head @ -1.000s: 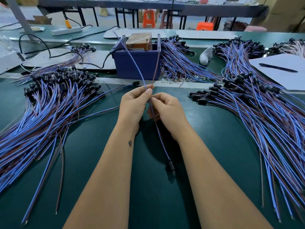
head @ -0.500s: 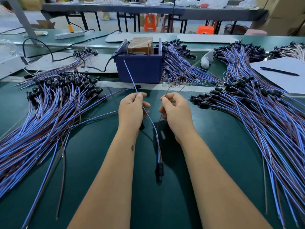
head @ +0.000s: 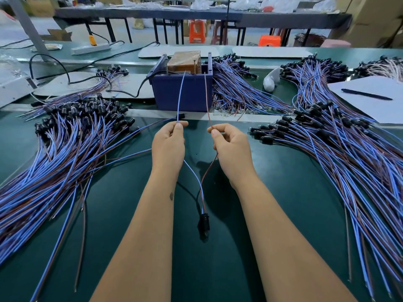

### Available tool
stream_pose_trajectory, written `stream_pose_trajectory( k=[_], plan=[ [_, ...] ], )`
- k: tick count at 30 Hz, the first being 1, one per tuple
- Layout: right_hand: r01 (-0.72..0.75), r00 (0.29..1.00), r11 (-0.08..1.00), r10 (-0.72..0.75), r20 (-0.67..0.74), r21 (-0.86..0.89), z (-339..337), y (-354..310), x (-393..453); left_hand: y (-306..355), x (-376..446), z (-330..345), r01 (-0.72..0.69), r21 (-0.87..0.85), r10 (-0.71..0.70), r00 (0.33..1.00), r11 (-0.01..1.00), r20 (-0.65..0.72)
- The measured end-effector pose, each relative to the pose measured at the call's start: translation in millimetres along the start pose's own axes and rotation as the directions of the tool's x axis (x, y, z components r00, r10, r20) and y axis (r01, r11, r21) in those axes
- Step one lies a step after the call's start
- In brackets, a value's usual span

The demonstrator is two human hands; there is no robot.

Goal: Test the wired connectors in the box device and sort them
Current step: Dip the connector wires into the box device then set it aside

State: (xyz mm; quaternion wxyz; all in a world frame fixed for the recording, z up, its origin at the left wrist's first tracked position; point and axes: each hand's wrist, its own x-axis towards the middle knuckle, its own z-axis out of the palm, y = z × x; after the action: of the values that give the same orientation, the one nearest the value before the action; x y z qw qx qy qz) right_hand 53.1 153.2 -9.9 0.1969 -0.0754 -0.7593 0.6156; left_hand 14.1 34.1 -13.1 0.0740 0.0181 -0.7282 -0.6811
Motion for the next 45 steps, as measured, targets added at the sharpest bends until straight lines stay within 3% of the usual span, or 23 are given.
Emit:
stream_pose_trajectory(
  k=[6,14,45],
  plan=[
    [0.005,1.000,1.000,-0.005,0.000,0.007,0.6,0.4,1.3,0.4,5.8,-2.7,0.086,-0.050,-0.089,0.994,0.995,-0.061],
    [0.031,0.999,0.999,-0.031,0.011,0.007,2.1,3.2,5.1,5.5,6.1,-4.2,0.026,-0.154,-0.044,0.993,0.988,-0.113],
    [0.025,0.999,0.999,-0.024,0.039,-0.023,3.3,8.9,8.8,2.0,13.1,-11.5,0.077,-0.118,-0.095,0.983,0.990,-0.154]
  ],
)
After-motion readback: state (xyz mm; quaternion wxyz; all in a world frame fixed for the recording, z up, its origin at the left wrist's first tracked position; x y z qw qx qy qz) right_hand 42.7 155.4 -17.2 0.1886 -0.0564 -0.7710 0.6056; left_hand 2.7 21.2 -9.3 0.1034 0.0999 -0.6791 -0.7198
